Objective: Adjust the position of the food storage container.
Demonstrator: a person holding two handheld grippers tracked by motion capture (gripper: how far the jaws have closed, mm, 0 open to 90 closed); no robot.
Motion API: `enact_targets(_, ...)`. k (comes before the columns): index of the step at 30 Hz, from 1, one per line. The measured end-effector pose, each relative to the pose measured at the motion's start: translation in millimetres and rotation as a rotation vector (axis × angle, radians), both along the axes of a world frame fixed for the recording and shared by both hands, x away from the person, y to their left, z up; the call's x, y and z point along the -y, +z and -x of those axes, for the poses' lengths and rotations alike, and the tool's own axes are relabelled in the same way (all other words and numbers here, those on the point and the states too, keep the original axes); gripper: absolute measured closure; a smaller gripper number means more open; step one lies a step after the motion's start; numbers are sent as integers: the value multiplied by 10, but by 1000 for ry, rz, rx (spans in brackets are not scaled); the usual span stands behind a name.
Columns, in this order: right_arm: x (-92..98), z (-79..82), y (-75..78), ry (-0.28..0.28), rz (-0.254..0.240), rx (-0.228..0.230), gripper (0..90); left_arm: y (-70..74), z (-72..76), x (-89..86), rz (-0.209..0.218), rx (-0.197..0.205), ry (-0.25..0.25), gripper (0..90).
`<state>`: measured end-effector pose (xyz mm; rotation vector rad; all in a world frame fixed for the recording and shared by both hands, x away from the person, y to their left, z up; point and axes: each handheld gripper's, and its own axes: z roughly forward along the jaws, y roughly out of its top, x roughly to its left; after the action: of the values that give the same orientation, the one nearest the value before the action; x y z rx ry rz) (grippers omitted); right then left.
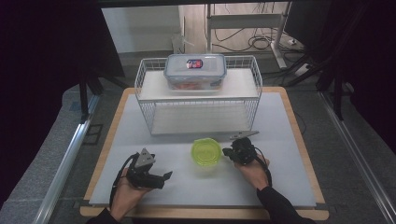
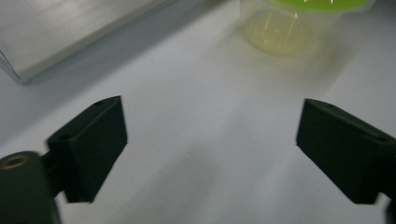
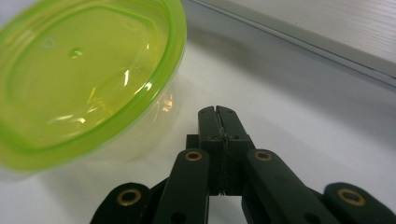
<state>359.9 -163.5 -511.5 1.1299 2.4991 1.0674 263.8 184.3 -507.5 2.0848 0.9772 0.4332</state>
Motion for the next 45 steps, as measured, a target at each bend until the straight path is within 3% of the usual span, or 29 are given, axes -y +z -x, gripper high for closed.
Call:
enact_targets(3,69,89,80,5,-20,13,899,52,-81,-2,6,15,-13,248)
enact_targets(4,100,152,133,16,-26,27,899,78,-123,3,18,15,-18,376)
enact_targets(5,100,152,133,16,-26,27,899,95,-153,9,25,14,-22,376)
enact_targets(7,123,200,169,30,-40,33,899,143,-250,33,37,12,-31,487)
enact_targets(8,136,257,204,38,-49,32,899,164,-308,52,43,14,-36,584)
enact_targets(10,130,318,229,50,-61,26,899,201,-446,100,63,9,-48,667)
enact_targets(11,130,318,229,50,-61,26,899,215,-517,137,67,10,-51,667)
enact_targets(12,122,349,237,55,-66,22,899,229,-593,174,56,13,-58,702)
enact_targets(14,93,439,253,80,-71,16,899,251,-813,319,70,11,-66,762)
enact_targets(15,93,439,253,80,-71,16,899,251,-813,319,70,11,-66,771)
enact_targets(16,68,497,254,94,-77,7,899,255,-953,415,70,7,-79,780)
enact_targets(17,68,497,254,94,-77,7,899,255,-953,415,70,7,-79,784)
enact_targets(20,10,577,234,124,-83,-21,899,254,-1159,607,67,-6,-94,790)
enact_targets(24,-59,623,215,154,-78,-32,899,240,-1269,733,80,-28,-110,791)
enact_targets(27,-126,643,203,180,-80,-42,899,209,-1322,813,65,-49,-130,792)
enact_targets(30,-184,633,176,191,-68,-41,898,169,-1333,849,49,-74,-155,793)
enact_targets(40,-125,579,173,156,-58,-43,897,130,-1217,797,60,-115,-142,804)
enact_targets(42,-106,556,168,144,-56,-45,896,128,-1186,754,41,-121,-149,803)
enact_targets(45,-64,504,158,120,-55,-47,896,104,-1111,711,72,-136,-142,802)
